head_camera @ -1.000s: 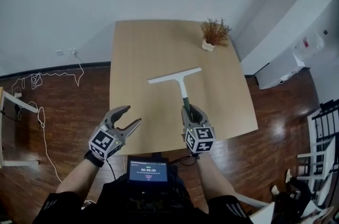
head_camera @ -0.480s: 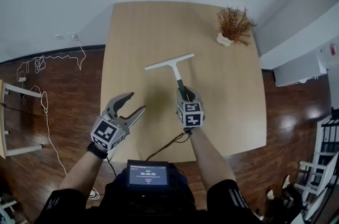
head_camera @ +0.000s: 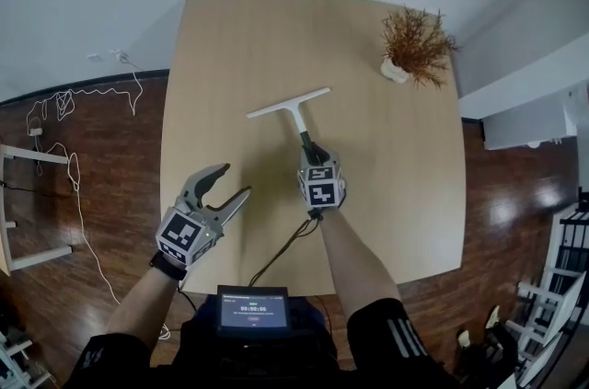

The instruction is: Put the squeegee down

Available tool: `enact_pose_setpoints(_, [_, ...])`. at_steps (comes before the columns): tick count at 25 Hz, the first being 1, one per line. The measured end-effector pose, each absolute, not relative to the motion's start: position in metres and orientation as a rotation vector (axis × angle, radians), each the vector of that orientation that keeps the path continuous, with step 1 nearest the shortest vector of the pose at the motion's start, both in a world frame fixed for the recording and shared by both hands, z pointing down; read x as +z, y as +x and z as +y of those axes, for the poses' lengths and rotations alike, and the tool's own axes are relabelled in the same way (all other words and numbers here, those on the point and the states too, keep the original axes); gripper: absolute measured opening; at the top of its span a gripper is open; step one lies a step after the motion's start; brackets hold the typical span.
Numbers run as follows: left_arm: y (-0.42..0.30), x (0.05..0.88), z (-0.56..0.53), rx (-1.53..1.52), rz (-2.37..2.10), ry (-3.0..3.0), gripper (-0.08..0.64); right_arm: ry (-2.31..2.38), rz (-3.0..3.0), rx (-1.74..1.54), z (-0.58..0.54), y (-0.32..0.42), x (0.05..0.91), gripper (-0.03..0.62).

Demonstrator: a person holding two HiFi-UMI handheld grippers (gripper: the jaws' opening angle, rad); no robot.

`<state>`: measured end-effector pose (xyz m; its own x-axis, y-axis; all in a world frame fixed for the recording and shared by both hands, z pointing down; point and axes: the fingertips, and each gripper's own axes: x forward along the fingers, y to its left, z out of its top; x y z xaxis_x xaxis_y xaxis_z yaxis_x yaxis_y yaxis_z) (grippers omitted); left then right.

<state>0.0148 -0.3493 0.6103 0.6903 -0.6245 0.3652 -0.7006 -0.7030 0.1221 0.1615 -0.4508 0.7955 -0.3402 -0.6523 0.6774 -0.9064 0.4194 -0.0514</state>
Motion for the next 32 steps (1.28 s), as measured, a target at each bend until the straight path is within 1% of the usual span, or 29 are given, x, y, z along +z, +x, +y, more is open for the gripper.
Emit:
enact_pose_setpoints(7, [0.015, 0.635, -0.355, 0.489, -1.027, 2.680, 0.250, 1.285, -2.079, 0.561, -0.456, 0.158, 0.810, 0.115])
enact_pose_setpoints(15, [0.021, 0.625, -0.352, 0.450, -1.023, 2.654, 0.250, 1.290, -2.065, 0.588, -0.456, 0.159, 0.815, 0.124])
enact_pose_setpoints(17, [0.018, 0.621, -0.351, 0.441, -1.031, 2.652, 0.250, 1.299, -2.077, 0.591, -0.457, 0.157, 0.811, 0.165])
enact_pose_setpoints(18, [0.016, 0.619, -0.349, 0.441, -1.032, 2.659, 0.250, 1.312, -2.085, 0.584, -0.458, 0.157, 0.805, 0.195])
enact_pose_setpoints(25, [0.001, 0.589, -0.324, 0.396, -1.044, 2.688, 0.250, 1.395, -2.210, 0.469, -0.448, 0.145, 0.736, 0.196])
enact_pose_setpoints(32, [-0.032, 0.562, -0.255, 0.387, -0.987, 2.809, 0.250, 1.450, -2.322, 0.322, -0.367, 0.125, 0.653, 0.196])
